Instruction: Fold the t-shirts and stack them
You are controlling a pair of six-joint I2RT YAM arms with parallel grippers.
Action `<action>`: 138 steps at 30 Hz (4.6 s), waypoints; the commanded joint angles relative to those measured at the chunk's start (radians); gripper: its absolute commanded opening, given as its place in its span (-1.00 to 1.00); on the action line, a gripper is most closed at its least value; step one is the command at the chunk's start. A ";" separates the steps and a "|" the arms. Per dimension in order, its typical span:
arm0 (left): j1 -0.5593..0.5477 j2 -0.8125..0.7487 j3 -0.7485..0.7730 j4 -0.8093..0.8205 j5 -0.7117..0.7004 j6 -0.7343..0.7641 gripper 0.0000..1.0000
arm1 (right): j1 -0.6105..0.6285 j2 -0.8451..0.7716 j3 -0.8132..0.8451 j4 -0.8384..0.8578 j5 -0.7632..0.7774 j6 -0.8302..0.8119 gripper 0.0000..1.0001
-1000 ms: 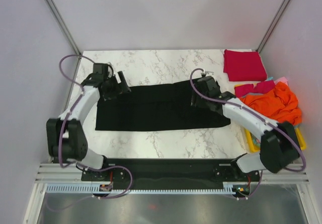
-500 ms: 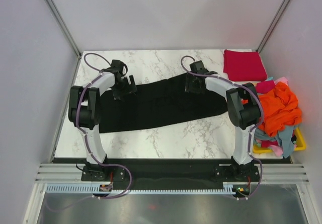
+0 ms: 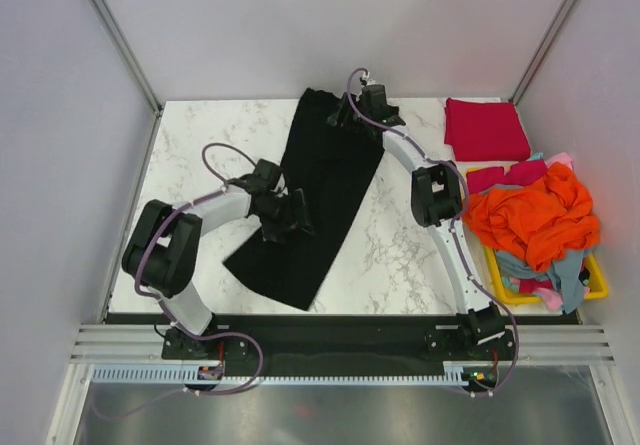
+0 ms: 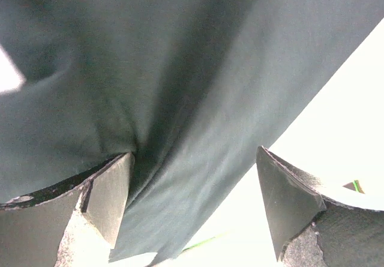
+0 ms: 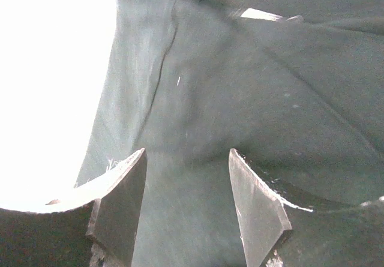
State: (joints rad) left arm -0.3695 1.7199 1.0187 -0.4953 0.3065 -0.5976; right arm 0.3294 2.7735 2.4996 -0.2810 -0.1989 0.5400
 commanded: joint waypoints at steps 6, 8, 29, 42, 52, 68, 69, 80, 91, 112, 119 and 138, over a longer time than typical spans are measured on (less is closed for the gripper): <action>-0.259 -0.010 -0.086 0.245 0.284 -0.356 0.82 | 0.063 0.164 0.022 0.451 -0.128 0.153 0.38; -0.281 0.009 -0.049 0.207 0.258 -0.346 0.82 | 0.068 0.164 0.016 0.491 -0.108 0.155 0.39; -0.342 -0.643 -0.130 -0.256 -0.273 -0.249 0.79 | 0.042 -0.601 -0.585 0.465 -0.150 -0.010 0.96; -0.370 -0.836 -0.451 -0.230 -0.297 -0.407 0.61 | 0.385 -1.689 -1.831 -0.025 0.386 0.230 0.49; -0.430 -0.852 -0.578 -0.129 -0.297 -0.496 0.41 | 0.701 -1.769 -1.932 -0.300 0.610 0.526 0.23; -0.433 -0.738 -0.631 -0.006 -0.334 -0.465 0.35 | 0.738 -1.688 -2.105 -0.070 0.492 0.563 0.12; -0.433 -0.734 -0.632 0.009 -0.333 -0.465 0.35 | 0.740 -1.674 -2.107 -0.052 0.489 0.563 0.12; -0.463 -0.715 -0.643 0.060 -0.313 -0.467 -0.52 | 0.747 -1.703 -2.161 -0.021 0.480 0.566 -0.83; -0.525 -0.899 -0.569 -0.087 -0.288 -0.528 -0.96 | 0.780 -1.839 -2.116 -0.164 0.509 0.580 -1.00; -0.160 -0.450 0.066 -0.218 -0.376 -0.061 -0.96 | 0.386 -1.424 -1.401 -0.242 0.636 -0.008 -1.00; -0.006 -0.194 0.263 -0.154 -0.259 0.064 -0.96 | 0.229 -1.155 -1.237 -0.175 0.517 -0.095 -1.00; 0.158 0.501 0.934 -0.308 -0.089 0.102 0.21 | 0.011 -0.542 -0.606 -0.289 0.331 -0.166 0.59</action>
State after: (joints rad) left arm -0.2504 2.1189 1.8091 -0.7074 0.1589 -0.5236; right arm 0.3920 2.1284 1.7561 -0.5129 0.1661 0.3923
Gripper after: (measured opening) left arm 0.561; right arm 0.774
